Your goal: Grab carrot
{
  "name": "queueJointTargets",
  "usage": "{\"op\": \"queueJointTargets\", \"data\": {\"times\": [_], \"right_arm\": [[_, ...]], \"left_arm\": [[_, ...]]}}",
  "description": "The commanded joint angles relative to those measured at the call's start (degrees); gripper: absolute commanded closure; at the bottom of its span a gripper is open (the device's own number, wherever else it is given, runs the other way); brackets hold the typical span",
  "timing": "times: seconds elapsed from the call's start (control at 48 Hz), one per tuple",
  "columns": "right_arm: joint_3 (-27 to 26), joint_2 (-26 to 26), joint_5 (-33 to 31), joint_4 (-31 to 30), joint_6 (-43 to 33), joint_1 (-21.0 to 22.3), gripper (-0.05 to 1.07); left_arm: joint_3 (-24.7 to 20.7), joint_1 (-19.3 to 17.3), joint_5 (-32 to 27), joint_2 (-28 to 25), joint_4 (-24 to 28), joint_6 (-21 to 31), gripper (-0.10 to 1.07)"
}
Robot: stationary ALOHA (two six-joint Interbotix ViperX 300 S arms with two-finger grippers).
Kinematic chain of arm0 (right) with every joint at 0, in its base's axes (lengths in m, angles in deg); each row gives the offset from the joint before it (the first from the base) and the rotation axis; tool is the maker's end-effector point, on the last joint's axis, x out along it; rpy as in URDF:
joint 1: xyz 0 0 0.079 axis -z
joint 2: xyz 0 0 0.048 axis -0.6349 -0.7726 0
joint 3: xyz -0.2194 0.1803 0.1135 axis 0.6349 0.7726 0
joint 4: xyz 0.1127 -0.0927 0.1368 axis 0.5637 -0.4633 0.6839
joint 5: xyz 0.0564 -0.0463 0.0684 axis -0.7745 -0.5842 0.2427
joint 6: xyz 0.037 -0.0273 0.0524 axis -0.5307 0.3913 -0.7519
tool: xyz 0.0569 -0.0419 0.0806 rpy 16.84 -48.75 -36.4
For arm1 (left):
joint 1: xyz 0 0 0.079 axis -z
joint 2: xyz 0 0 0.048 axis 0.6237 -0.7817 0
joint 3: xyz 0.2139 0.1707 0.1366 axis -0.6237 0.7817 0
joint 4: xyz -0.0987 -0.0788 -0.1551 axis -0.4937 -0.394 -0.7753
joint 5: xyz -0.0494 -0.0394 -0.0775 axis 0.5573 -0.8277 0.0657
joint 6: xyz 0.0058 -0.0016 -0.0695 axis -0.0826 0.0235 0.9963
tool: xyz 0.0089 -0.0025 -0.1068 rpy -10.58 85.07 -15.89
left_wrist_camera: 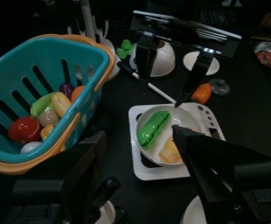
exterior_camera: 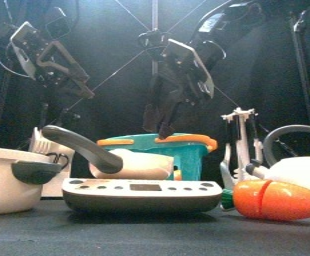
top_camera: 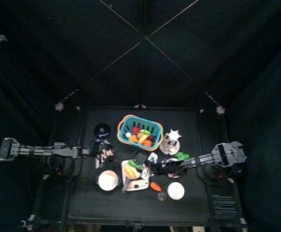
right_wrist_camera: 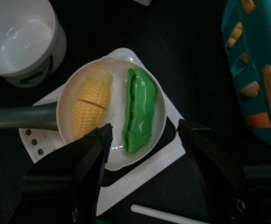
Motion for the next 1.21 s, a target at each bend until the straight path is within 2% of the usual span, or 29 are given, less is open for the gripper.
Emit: {"op": "queueJointTargets", "data": {"times": [0.0, 0.229, 0.438, 0.833, 1.0, 1.188], "right_arm": [[-0.18, 3.25, -0.53, 1.05, 0.09, -1.41, 0.09], [5.01, 9.14, -8.17, 11.25, -0.18, -9.23, 0.09], [7.56, 8.44, -8.26, 18.54, -0.18, -14.41, 0.10], [7.21, -0.35, -6.33, 19.16, 0.26, -14.24, 0.13], [6.86, -3.16, -2.72, 19.25, 0.26, -13.71, 0.21], [6.86, -3.52, -2.11, 19.07, 0.26, -13.36, 0.37]], "left_arm": [[-0.70, -0.09, 0.18, 0.00, -0.09, 0.00, 0.02], [-0.44, -0.26, 0.26, 0.00, 0.00, 0.09, 0.02], [-0.62, -0.35, 0.18, 0.00, -0.09, 0.00, 0.02], [-0.35, -1.05, 0.18, 0.00, 0.00, 0.00, 0.02], [-0.35, -0.97, 0.18, 0.00, -0.09, 0.00, 0.02], [-0.35, -1.05, 0.18, 0.00, 0.00, 0.00, 0.02]]}}
